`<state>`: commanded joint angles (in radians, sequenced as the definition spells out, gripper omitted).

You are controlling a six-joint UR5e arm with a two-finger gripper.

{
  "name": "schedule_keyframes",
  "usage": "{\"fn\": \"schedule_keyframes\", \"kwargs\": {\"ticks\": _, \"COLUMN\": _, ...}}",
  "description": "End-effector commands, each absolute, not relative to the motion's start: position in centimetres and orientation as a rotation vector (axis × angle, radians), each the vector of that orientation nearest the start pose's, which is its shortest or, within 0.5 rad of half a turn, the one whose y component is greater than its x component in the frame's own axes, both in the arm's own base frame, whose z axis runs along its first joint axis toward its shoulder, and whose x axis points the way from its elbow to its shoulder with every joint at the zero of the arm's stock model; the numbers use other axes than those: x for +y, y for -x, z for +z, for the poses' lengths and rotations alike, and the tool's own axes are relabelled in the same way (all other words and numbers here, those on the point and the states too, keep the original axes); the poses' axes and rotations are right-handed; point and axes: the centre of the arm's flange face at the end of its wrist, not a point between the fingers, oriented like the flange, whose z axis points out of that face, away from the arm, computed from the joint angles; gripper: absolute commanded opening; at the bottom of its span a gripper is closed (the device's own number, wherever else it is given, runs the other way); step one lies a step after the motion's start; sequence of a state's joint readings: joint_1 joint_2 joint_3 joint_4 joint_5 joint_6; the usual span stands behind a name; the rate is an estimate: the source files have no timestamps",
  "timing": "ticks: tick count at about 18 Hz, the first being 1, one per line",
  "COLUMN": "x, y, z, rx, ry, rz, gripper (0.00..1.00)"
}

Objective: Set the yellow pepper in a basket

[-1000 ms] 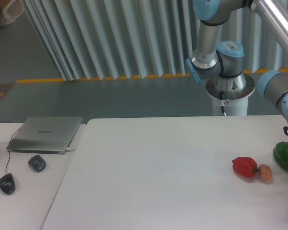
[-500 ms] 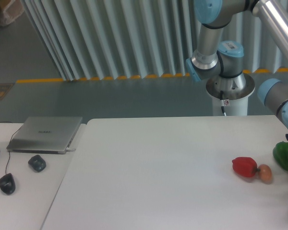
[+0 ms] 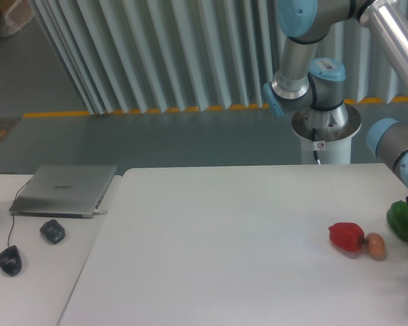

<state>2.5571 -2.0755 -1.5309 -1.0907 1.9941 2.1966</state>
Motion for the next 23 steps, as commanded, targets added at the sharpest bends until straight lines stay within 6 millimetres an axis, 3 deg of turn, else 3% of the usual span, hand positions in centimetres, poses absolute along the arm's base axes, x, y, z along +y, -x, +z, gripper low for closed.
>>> {"fn": "schedule_keyframes", "kwargs": {"ticks": 3, "x": 43.8, "y": 49.8, "z": 26.9, "rx": 2.053, "ry": 2.915, "rz": -0.001, "gripper": 0.98}}
{"fn": "schedule_keyframes", "kwargs": {"ticks": 4, "x": 43.8, "y": 49.8, "z": 27.0, "rx": 2.064, "ry": 2.907, "rz": -0.001, "gripper": 0.89}}
{"fn": "schedule_keyframes", "kwargs": {"ticks": 6, "x": 43.8, "y": 49.8, "z": 27.1, "rx": 2.059, "ry": 2.911, "rz": 0.002, "gripper": 0.50}}
{"fn": "schedule_keyframes", "kwargs": {"ticks": 7, "x": 43.8, "y": 49.8, "z": 27.3, "rx": 2.056, "ry": 2.913, "rz": 0.008, "gripper": 0.47}}
{"fn": "schedule_keyframes", "kwargs": {"ticks": 9, "x": 43.8, "y": 49.7, "z": 27.4, "rx": 2.044, "ry": 2.921, "rz": 0.013, "gripper": 0.27}}
{"fn": "schedule_keyframes", "kwargs": {"ticks": 13, "x": 43.9, "y": 49.9, "z": 28.6, "rx": 2.027, "ry": 2.921, "rz": 0.057, "gripper": 0.26}}
{"fn": "schedule_keyframes", "kwargs": {"ticks": 16, "x": 43.6, "y": 49.1, "z": 32.5, "rx": 1.923, "ry": 2.877, "rz": 0.165, "gripper": 0.26}}
{"fn": "schedule_keyframes", "kwargs": {"ticks": 19, "x": 40.4, "y": 49.8, "z": 38.0, "rx": 1.699, "ry": 2.834, "rz": 0.298, "gripper": 0.27}}
{"fn": "schedule_keyframes", "kwargs": {"ticks": 21, "x": 37.5, "y": 51.0, "z": 39.9, "rx": 1.586, "ry": 2.811, "rz": 0.298, "gripper": 0.27}}
{"fn": "schedule_keyframes", "kwargs": {"ticks": 23, "x": 35.0, "y": 52.4, "z": 40.4, "rx": 1.578, "ry": 2.813, "rz": 0.270, "gripper": 0.27}}
